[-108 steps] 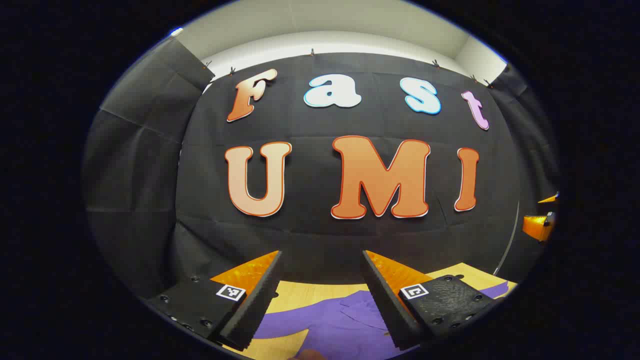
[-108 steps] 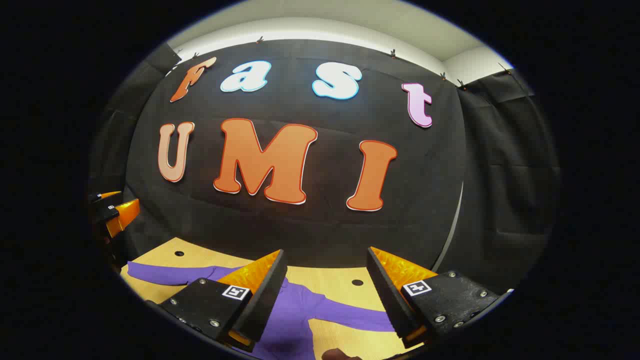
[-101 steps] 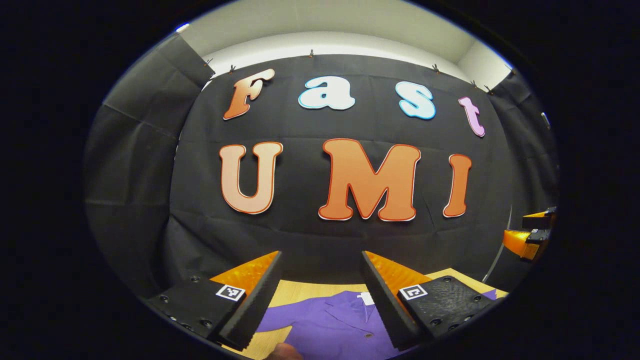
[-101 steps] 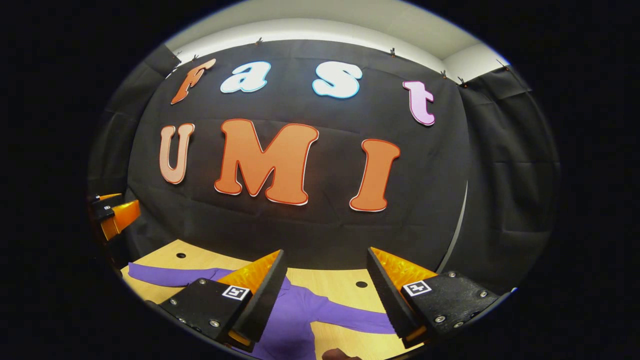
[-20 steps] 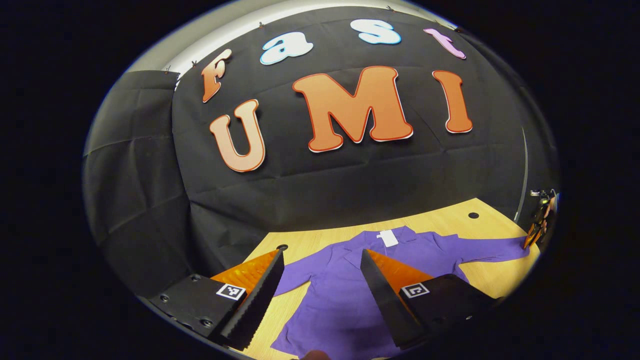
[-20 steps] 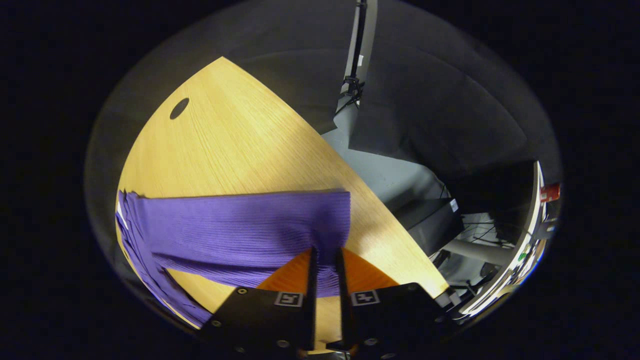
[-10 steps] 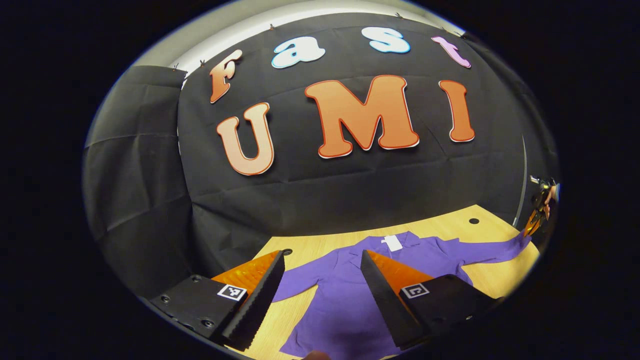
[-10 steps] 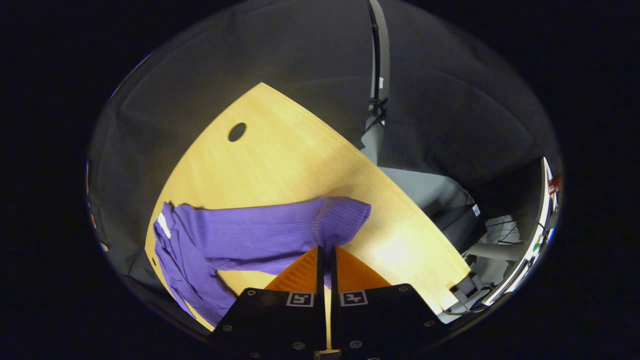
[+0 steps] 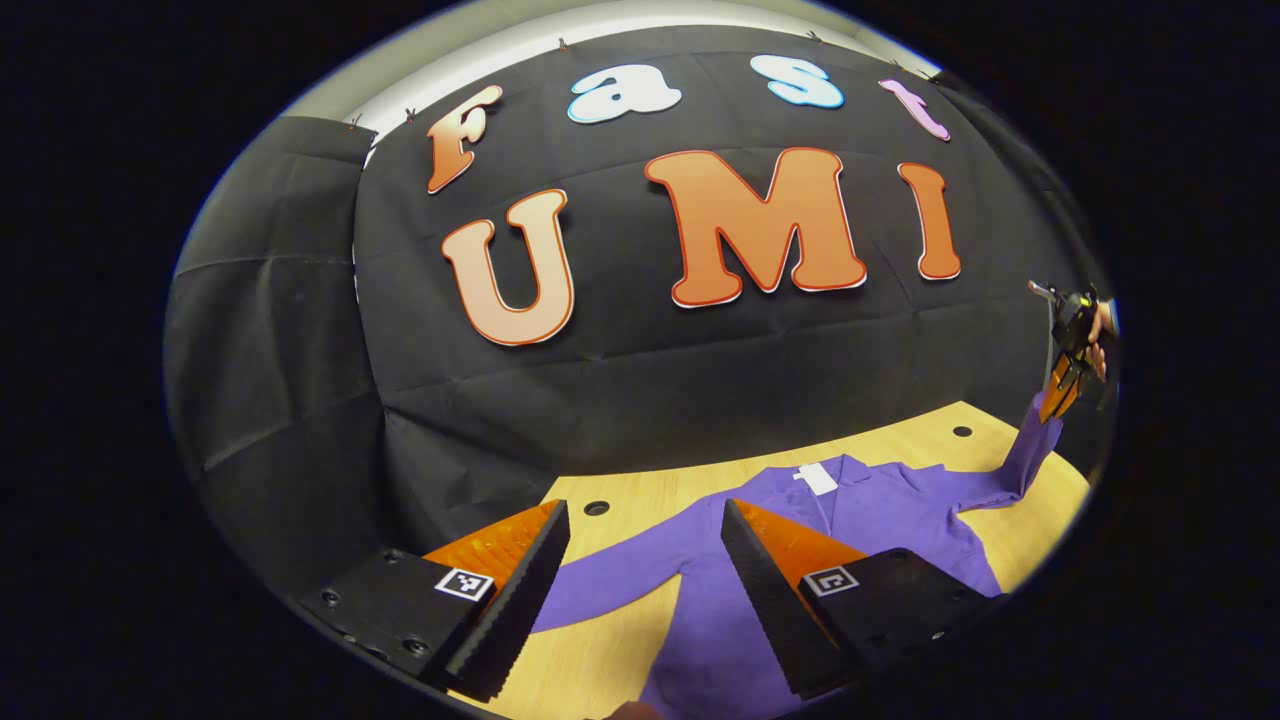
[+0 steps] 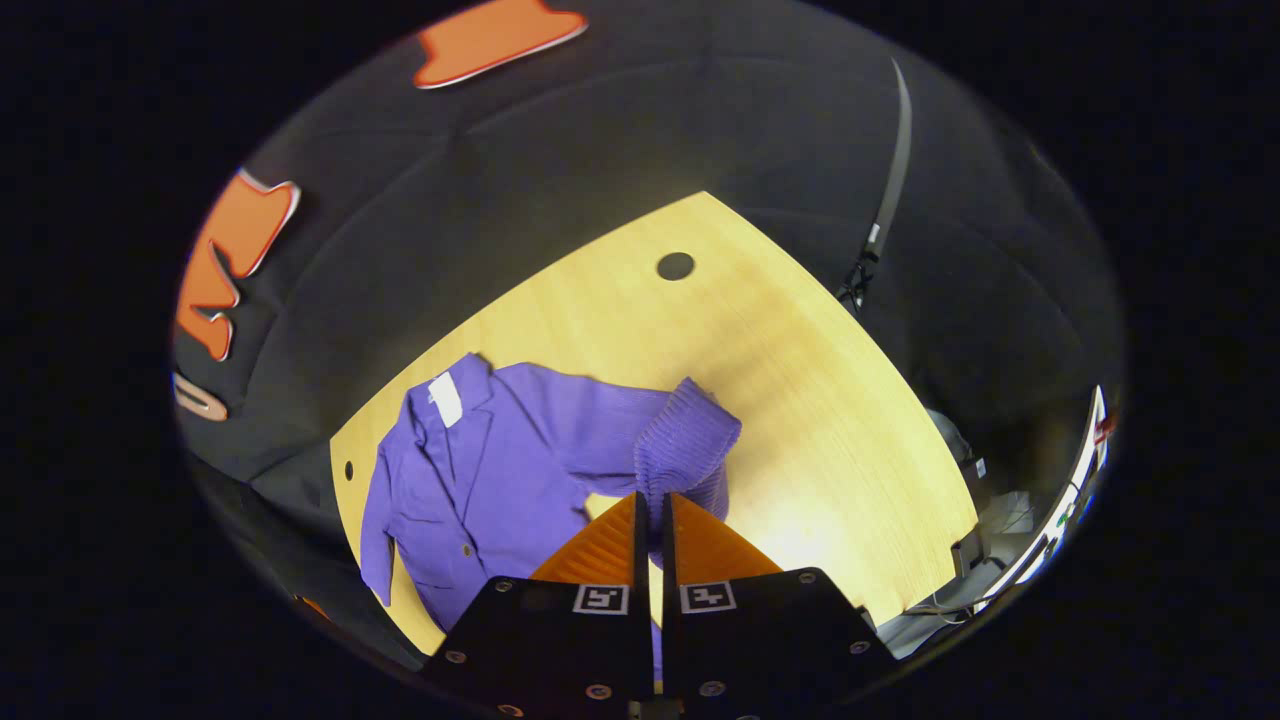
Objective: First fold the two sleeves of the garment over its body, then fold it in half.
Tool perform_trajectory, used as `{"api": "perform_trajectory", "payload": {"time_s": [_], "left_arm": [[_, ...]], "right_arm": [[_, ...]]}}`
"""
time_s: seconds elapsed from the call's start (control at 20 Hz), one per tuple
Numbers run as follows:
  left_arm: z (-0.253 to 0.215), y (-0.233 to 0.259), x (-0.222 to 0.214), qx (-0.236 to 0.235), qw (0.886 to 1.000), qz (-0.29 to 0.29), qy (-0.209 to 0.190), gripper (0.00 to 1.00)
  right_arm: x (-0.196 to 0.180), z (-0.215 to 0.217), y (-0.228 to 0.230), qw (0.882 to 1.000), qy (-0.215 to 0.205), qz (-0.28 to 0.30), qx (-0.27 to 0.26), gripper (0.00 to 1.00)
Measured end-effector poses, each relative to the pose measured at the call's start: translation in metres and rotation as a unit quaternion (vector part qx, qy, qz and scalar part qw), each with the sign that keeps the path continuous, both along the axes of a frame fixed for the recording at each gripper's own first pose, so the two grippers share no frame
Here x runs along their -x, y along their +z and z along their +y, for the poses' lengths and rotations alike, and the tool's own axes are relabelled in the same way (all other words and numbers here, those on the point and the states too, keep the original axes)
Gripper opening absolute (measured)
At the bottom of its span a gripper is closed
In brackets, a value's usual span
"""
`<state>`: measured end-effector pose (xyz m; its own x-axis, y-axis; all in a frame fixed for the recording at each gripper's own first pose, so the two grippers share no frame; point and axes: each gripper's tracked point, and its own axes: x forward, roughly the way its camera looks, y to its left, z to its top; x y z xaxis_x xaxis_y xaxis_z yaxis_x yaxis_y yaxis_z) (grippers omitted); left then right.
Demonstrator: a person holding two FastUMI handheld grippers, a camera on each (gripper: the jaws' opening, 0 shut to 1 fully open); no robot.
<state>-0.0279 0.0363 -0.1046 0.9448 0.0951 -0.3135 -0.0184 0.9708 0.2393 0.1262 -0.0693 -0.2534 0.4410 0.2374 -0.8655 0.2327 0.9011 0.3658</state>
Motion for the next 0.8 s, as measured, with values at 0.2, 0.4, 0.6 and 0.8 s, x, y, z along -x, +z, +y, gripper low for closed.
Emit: {"api": "perform_trajectory", "payload": {"time_s": [0.2, 0.4, 0.6, 0.8], "left_arm": [[0.025, 0.0, -0.006, 0.001, 1.0, -0.005, -0.006, 0.96], [0.054, -0.001, -0.009, 0.001, 1.0, -0.011, 0.0, 0.96], [0.088, -0.007, -0.01, 0.004, 1.0, -0.006, 0.009, 0.96], [0.124, -0.016, -0.011, 0.002, 1.0, 0.001, 0.019, 0.96]], "right_arm": [[-0.004, 0.043, 0.034, 0.999, 0.033, -0.025, 0.018, 0.05], [-0.005, 0.093, 0.066, 0.996, 0.069, -0.046, 0.022, 0.04], [-0.006, 0.155, 0.089, 0.992, 0.116, -0.057, 0.014, 0.04], [-0.007, 0.216, 0.109, 0.986, 0.148, -0.073, 0.012, 0.04]]}}
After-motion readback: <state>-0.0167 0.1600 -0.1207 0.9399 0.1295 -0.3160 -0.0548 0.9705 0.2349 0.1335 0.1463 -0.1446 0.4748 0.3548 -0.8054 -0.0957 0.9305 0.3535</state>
